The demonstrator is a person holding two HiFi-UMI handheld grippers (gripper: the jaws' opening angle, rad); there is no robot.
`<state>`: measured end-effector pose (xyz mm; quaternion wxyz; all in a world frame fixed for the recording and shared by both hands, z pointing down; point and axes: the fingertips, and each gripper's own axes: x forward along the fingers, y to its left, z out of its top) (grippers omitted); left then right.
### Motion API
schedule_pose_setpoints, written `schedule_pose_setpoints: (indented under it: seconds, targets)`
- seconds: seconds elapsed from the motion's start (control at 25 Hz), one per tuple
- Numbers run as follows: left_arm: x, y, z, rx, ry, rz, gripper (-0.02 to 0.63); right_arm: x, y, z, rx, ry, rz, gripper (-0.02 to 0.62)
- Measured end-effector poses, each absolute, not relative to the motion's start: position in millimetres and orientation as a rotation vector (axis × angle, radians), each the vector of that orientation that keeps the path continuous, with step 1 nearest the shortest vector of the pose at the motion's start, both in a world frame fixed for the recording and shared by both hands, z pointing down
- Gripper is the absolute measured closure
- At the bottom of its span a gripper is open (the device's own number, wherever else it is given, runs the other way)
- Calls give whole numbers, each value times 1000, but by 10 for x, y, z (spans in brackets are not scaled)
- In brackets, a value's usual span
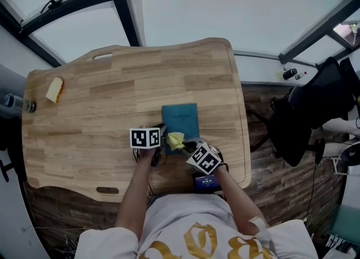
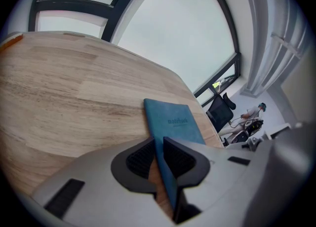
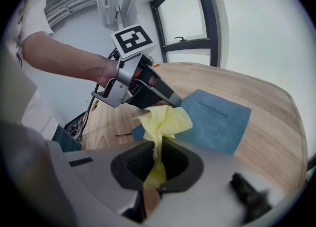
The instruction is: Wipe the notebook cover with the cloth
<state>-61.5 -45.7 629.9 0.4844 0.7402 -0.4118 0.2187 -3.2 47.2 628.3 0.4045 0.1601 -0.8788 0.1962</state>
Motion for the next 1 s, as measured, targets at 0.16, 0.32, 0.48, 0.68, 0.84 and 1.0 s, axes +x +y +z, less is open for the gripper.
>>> schedule_pose_setpoints:
  seconds: [0.16,0.32,0.48,0.68,0.84,1.0]
  targets:
    - [-619,-460,6297,1803,-1003,533,538,48,415,6265,442,-2225,521,558]
    - [-618,-453,6301,1802,-1003,532,538,150,357,6301,479,-2220,510,558]
    - [-619,-458,6300,1802,-1002,532,540,220,320,6246,510,-2217,527,558]
    - [-618,-458,6312,1802,-1000,533,538,258,306,6260,523,-2209,527,558]
    - [-619,-459,6304,1804,-1001,533,538,246,273,6275,523,-2210,509,558]
    - [-621,-452,6301,1802,-998,532,540,232,202,6263,528,-2209,517,558]
